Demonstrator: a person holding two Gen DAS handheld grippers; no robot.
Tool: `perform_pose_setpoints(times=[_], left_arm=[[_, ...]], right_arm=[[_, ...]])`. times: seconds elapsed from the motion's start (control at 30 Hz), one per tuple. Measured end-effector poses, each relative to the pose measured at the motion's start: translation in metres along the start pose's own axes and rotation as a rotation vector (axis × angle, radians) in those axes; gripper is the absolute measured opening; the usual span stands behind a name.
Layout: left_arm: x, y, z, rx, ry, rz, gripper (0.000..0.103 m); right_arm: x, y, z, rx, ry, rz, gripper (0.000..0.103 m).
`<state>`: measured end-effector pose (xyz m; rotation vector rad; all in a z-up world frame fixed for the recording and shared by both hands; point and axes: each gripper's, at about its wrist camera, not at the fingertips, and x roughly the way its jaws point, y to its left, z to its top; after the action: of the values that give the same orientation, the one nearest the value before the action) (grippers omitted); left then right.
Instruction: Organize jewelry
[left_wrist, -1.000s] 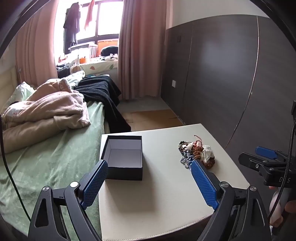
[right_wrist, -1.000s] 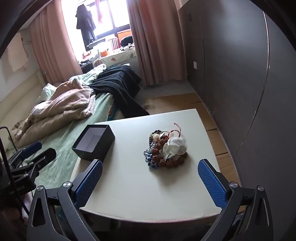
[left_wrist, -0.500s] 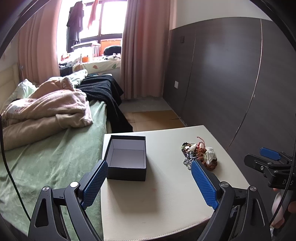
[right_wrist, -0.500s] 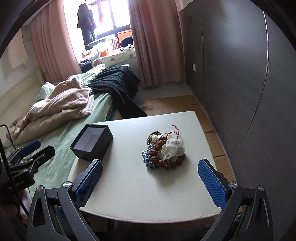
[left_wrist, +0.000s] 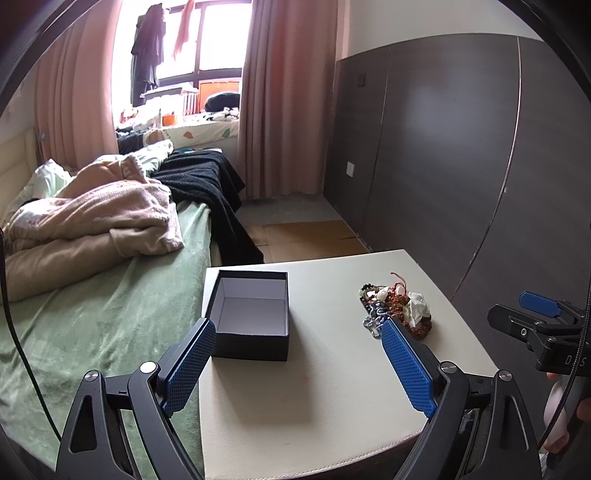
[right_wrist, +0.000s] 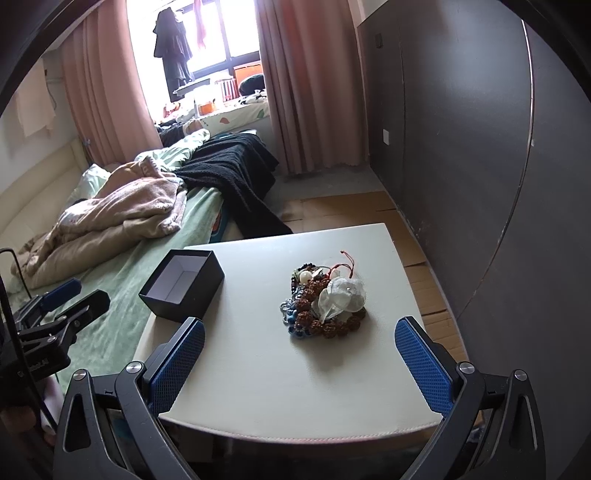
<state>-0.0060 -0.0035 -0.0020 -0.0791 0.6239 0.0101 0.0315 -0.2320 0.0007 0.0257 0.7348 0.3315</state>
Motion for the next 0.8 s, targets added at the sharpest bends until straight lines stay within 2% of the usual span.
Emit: perform_pose_setpoints(times=[0.8], left_arm=[[-0.0004, -0.0059, -0.0014, 0.010, -0.005, -0.009, 0.092]], right_arm=[[-0.0040, -0.0023, 0.0011, -0.003, -0.007, -0.014, 0.103]])
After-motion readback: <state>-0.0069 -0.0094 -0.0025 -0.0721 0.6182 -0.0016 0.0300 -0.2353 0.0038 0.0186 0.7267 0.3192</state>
